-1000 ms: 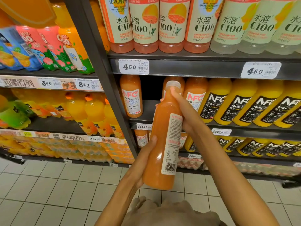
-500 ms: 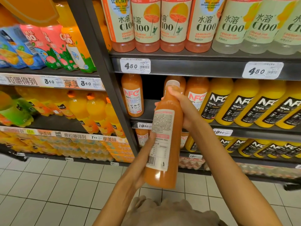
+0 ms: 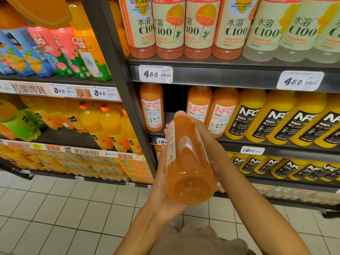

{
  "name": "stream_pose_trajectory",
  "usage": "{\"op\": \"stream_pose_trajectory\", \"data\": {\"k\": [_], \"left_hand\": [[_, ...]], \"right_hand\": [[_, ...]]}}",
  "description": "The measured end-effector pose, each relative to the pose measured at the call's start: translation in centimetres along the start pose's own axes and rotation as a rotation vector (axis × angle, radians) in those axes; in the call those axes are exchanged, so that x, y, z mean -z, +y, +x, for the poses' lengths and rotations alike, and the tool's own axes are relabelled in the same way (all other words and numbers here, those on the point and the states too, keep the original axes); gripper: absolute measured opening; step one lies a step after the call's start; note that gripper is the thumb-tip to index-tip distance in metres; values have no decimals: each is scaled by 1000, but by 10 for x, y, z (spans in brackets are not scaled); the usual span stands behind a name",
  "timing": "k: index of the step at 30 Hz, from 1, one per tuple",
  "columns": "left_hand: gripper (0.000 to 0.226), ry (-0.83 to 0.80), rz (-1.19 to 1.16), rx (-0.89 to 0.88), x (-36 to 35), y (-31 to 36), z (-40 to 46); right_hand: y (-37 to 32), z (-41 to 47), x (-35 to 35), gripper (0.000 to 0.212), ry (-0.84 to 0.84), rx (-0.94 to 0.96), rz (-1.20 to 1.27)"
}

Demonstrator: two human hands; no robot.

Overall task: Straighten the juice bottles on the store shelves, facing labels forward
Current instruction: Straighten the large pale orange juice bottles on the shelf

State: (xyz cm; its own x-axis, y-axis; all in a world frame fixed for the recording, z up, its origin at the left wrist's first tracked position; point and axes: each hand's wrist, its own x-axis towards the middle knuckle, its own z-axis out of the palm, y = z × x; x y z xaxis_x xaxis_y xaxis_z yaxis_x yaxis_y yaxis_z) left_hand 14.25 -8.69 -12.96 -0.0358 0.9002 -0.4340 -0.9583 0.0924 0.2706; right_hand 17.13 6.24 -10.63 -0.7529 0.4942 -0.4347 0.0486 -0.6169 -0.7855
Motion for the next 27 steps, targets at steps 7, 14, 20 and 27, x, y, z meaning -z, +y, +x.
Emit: {"op": "stream_pose_trajectory", "data": {"k": [7, 14, 20, 27], "left_hand": [[71, 135, 377, -159, 20, 11, 0], [88, 200, 783, -274, 30, 14, 15], [80, 272, 988, -357, 56, 1, 34], [82, 238, 1154, -549, 57, 6, 52]], "right_hand": [[-11, 30, 0, 53, 54, -34, -16], [-10, 33, 4, 47, -136, 81, -210], [-11, 10, 4, 27, -295, 246, -506], [-19, -29, 5, 37, -310, 553, -740]]}}
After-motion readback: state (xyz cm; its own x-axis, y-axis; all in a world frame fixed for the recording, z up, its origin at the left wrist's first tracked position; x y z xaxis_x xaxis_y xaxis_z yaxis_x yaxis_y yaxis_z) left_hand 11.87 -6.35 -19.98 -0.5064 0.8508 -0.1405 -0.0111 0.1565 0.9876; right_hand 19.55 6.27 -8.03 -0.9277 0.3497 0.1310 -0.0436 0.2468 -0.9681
